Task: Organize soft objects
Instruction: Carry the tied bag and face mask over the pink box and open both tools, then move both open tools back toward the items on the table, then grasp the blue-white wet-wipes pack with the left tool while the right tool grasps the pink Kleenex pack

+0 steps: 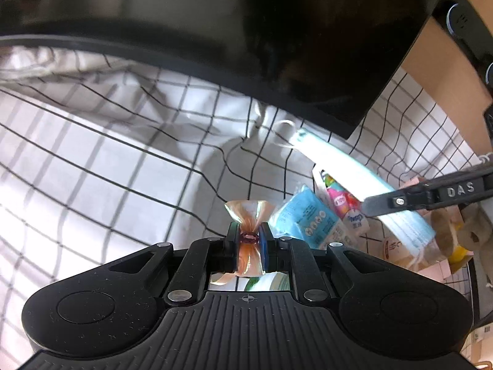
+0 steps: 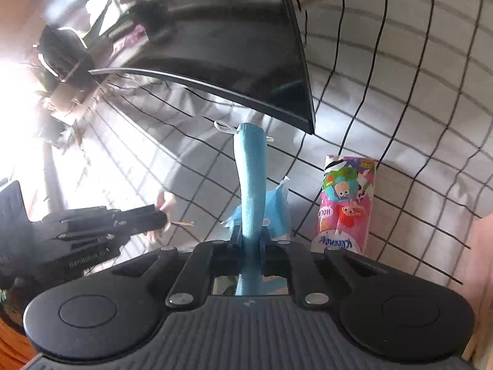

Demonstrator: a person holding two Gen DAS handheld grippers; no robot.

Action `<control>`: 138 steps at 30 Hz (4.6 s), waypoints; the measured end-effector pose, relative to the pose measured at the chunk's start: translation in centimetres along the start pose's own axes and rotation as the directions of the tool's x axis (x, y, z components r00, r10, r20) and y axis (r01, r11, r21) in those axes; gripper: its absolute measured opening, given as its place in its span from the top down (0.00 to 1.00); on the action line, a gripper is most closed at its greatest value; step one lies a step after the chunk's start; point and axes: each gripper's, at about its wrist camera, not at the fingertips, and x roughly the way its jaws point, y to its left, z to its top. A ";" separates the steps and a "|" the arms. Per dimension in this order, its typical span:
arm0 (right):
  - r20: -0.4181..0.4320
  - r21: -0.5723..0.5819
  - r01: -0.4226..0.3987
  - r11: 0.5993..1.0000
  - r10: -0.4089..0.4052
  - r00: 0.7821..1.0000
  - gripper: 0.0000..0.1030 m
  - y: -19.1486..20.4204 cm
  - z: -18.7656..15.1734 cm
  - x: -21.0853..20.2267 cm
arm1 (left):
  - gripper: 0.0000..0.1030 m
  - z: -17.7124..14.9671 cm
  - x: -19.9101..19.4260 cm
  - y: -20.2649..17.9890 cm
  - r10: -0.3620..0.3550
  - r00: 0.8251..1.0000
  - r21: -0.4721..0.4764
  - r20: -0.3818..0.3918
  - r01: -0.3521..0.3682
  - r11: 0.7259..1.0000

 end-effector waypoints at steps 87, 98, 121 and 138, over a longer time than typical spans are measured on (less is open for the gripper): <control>0.241 0.498 0.271 0.824 -0.432 0.869 0.94 -26.3 -13.7 -12.7 | 0.81 -4.5 6.8 -23.4 -0.267 0.962 -0.019 -0.055 0.267 0.964; 0.280 0.407 0.439 0.801 -0.567 0.775 0.75 -23.7 -15.3 -16.3 | 0.81 -5.1 4.0 -20.9 -0.226 0.974 -0.065 0.026 0.227 0.972; 0.504 -0.034 0.105 0.994 -0.073 0.860 0.25 7.1 -1.6 -22.7 | 0.81 3.8 -11.3 -8.1 0.006 0.991 0.038 0.134 -0.011 0.999; 0.376 0.044 0.156 0.987 -0.161 0.912 0.23 -5.7 -3.5 -14.0 | 0.80 2.8 9.7 -8.8 0.086 0.928 -0.206 -0.364 -0.170 0.964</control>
